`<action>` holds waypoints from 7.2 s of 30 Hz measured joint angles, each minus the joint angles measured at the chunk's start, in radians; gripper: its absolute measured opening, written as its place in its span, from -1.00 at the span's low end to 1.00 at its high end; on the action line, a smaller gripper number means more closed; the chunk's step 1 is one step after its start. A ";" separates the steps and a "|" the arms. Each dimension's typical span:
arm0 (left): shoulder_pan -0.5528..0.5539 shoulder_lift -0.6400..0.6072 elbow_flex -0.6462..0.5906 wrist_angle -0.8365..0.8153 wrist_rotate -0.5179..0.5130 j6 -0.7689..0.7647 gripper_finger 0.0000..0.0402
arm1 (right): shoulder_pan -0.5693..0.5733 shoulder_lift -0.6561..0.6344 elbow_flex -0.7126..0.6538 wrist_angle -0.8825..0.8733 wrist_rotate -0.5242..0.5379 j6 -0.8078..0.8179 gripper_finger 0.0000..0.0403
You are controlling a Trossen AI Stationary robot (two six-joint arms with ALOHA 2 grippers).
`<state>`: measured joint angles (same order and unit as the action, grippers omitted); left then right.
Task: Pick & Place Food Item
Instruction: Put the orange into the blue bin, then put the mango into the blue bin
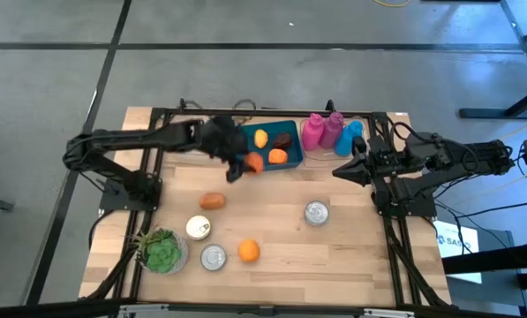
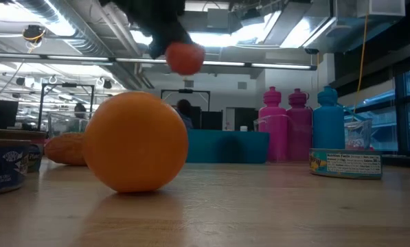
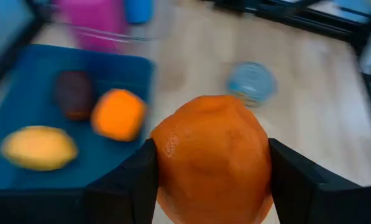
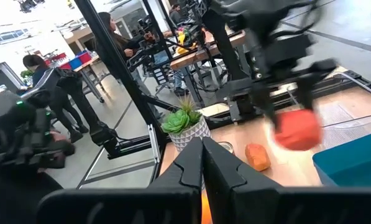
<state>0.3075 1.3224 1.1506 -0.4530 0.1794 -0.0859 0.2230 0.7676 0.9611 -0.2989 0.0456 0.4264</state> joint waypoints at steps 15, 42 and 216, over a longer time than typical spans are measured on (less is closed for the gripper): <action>0.234 0.262 0.002 -0.001 0.104 0.103 0.06 | 0.000 0.000 0.000 0.008 0.053 0.001 -0.96; 0.217 0.347 0.002 0.002 0.023 0.178 0.06 | 0.000 0.064 0.000 0.008 0.044 0.019 -0.96; 0.188 0.044 0.001 0.073 0.172 0.097 -0.18 | 0.011 0.139 0.000 0.012 0.070 0.114 -0.96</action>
<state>0.4951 1.3663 1.1518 -0.3805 0.3512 0.0113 0.2337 0.9066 0.9611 -0.2871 0.1154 0.5405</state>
